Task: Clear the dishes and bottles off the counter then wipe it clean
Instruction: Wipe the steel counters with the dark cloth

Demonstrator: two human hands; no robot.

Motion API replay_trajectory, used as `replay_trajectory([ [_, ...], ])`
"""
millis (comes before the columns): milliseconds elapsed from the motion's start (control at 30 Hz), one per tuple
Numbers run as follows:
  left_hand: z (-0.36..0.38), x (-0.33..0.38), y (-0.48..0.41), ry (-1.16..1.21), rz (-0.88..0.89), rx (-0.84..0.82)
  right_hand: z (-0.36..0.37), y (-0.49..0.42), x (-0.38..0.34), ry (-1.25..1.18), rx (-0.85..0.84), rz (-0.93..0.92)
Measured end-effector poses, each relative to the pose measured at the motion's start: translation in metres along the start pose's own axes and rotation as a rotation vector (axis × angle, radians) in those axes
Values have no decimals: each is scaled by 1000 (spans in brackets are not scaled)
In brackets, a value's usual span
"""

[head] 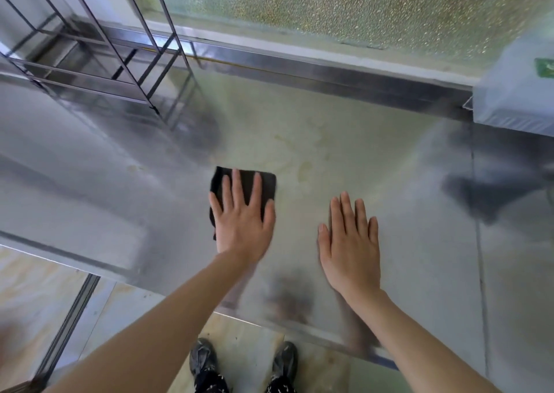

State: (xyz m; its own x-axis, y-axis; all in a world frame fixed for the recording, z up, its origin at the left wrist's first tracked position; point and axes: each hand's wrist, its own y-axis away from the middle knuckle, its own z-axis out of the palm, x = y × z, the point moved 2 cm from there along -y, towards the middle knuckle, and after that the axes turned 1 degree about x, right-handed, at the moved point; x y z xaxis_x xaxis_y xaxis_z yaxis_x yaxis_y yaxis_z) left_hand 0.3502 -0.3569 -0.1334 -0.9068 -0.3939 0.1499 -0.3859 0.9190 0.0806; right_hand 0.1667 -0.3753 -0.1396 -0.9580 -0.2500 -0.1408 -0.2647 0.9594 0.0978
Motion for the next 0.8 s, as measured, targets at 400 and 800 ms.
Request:
replay_trajectory([
  [400,-4,-3,-23,-1,112,3,-43,-69,67,-150,167,15],
  [800,7,42,22,-16,417,14,-22,-79,72,35,-2,-20],
])
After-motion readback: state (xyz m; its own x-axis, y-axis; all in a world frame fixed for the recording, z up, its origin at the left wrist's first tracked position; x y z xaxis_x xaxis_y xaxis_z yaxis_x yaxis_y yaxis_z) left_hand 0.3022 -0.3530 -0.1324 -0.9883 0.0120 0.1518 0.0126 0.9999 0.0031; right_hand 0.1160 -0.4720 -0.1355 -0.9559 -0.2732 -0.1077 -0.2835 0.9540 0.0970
